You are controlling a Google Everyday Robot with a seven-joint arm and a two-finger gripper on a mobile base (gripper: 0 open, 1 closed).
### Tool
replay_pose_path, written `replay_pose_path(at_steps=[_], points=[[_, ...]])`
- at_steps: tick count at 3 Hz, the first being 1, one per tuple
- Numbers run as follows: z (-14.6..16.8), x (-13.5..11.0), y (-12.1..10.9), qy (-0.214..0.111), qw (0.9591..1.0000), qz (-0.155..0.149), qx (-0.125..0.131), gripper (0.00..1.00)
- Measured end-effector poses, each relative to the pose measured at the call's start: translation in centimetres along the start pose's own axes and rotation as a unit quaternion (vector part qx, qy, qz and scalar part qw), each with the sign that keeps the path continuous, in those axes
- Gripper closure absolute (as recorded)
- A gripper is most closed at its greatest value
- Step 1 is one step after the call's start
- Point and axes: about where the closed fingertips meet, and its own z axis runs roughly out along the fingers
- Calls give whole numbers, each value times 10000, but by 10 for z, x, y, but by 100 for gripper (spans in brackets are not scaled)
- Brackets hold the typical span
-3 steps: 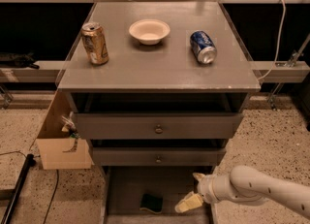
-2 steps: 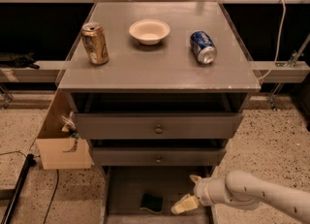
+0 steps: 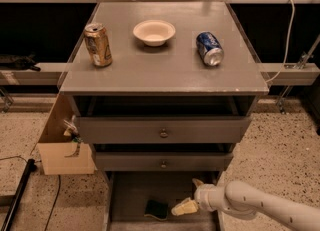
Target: Pick sponge from bottom drawer and place on counter
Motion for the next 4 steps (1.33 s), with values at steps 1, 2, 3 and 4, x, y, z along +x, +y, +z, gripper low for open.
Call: replay_pose_path(at_steps=[1, 2, 3, 4], points=[[2, 2, -1, -46, 10000, 13, 22, 0], [7, 3, 7, -390, 9989, -254, 85, 0], [40, -7, 16, -943, 9932, -654, 201, 0], [63, -15, 16, -1198, 9891, -808, 284, 0]])
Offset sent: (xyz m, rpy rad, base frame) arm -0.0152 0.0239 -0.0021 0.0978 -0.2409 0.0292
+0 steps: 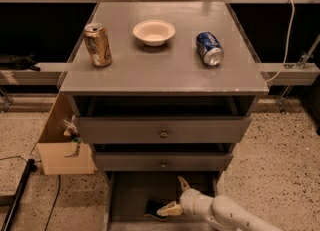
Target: Pick sponge from bottom drawer and place on counter
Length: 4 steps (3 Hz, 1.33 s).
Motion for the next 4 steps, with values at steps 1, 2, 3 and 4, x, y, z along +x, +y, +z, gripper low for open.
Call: replay_pose_path(at_steps=[1, 2, 3, 4], points=[[24, 5, -12, 23, 9998, -144, 169, 0], [38, 17, -28, 195, 9992, -166, 292, 0], [39, 18, -28, 210, 9992, -176, 290, 0], [30, 3, -24, 74, 9990, -262, 346, 0]])
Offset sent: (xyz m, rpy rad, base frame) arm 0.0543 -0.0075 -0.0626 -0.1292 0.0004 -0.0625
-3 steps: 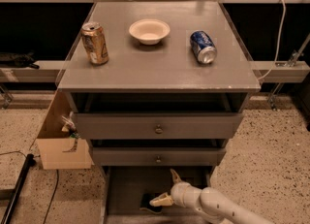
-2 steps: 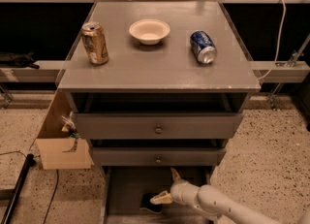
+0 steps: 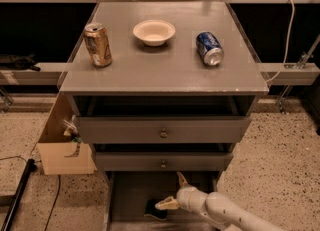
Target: Pick sponge from bottom drawer and place on counter
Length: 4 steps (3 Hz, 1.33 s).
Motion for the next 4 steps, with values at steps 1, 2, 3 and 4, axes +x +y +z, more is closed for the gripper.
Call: replay_pose_path(at_steps=[1, 2, 3, 4], points=[[2, -5, 13, -36, 9999, -98, -29, 0], [14, 3, 27, 38, 9997, -173, -153, 0], [30, 19, 39, 205, 9992, -188, -302, 0], [50, 44, 45, 455, 9980, -156, -419, 0]])
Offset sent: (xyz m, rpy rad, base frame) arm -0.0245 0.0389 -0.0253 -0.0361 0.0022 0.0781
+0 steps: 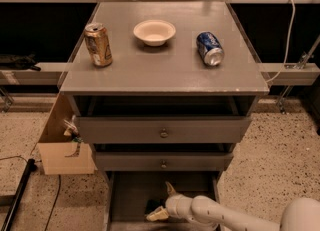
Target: Pick sponge from bottom drawer and place on counter
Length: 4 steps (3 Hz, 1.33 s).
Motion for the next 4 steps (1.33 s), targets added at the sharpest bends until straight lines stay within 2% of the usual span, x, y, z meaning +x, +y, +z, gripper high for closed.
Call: replay_pose_path(at_steps=[2, 4], points=[[29, 44, -3, 388, 9992, 110, -66, 0], [30, 62, 1, 503, 9987, 76, -38, 0]])
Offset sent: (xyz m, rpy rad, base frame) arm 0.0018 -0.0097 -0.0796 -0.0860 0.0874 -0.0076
